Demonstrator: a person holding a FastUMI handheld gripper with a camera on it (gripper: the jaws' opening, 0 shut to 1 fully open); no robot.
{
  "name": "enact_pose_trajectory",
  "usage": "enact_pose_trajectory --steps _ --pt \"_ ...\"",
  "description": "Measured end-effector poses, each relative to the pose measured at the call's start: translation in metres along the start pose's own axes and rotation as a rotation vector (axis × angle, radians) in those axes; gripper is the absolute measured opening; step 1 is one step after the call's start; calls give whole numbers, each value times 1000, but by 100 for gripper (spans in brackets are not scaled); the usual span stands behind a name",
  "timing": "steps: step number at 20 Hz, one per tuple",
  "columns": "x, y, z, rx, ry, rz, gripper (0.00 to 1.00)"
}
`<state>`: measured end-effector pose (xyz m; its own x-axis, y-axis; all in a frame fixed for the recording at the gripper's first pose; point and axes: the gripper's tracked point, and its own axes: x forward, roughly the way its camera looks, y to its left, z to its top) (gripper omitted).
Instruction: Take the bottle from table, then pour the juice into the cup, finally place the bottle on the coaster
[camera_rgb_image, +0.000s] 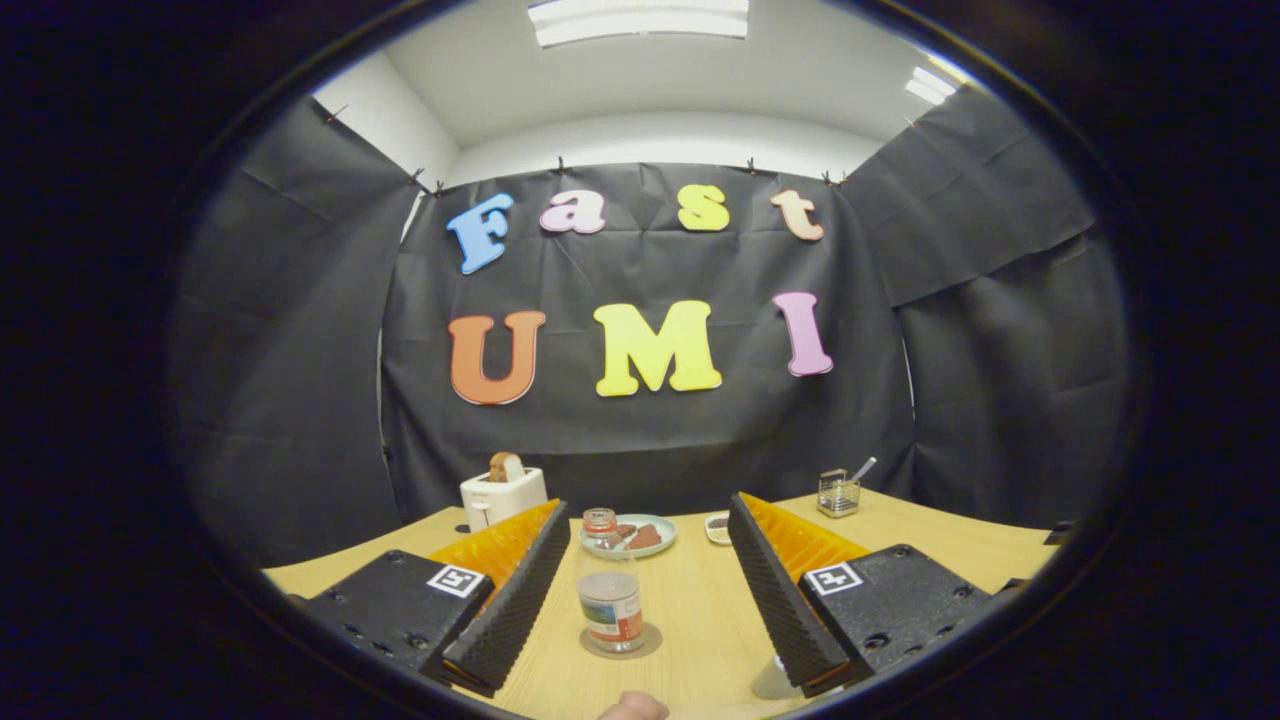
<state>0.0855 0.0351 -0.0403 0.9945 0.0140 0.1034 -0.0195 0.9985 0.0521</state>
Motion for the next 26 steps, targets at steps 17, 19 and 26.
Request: enact_pose_trajectory --steps 17,19,26 --pt "-96 -41 108 13 67 -5 100" --pt "-101 -41 109 6 88 -1 100" --pt "-107 -21 109 -51 139 30 100"
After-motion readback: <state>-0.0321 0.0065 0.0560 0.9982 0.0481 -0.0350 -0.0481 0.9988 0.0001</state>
